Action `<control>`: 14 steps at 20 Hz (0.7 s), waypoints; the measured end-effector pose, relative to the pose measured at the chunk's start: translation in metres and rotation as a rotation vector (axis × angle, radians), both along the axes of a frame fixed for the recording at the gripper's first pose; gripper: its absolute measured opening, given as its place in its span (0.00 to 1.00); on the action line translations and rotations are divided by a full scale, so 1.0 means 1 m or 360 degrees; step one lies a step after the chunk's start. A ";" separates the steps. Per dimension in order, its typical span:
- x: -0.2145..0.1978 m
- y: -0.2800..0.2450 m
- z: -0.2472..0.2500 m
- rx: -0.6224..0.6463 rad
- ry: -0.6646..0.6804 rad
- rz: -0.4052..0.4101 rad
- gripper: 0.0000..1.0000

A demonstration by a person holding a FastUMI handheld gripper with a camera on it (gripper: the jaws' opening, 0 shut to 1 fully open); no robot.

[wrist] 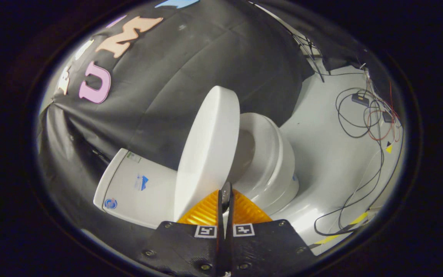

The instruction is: Open the toilet lid.

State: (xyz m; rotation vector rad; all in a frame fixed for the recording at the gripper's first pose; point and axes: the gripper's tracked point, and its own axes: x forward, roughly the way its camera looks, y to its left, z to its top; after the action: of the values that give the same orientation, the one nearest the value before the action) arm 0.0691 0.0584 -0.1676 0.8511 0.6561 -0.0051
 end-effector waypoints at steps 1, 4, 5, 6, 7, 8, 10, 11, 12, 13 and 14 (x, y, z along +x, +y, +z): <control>0.000 0.000 0.003 0.0004 -0.0003 -0.0003 0.01; 0.001 0.005 0.016 0.0037 -0.0038 -0.0013 0.01; 0.001 0.006 0.020 0.0032 -0.0047 -0.0006 0.01; 0.000 0.008 0.023 0.0020 -0.0060 -0.0002 0.01; 0.000 0.009 0.026 -0.0004 -0.0070 0.0008 0.01; 0.000 0.010 0.030 -0.0029 -0.0082 0.0021 0.01; -0.001 0.012 0.035 -0.0079 -0.0095 0.0042 0.01; -0.001 0.013 0.038 -0.0090 -0.0096 0.0047 0.01; -0.002 0.013 0.040 -0.0103 -0.0099 0.0050 0.01; -0.002 0.014 0.042 -0.0111 -0.0102 0.0051 0.01; -0.002 0.017 0.042 -0.0119 -0.0105 0.0050 0.01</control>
State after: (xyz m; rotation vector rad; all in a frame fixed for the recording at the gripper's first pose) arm 0.0672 0.0752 -0.1257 0.7656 0.6038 0.0264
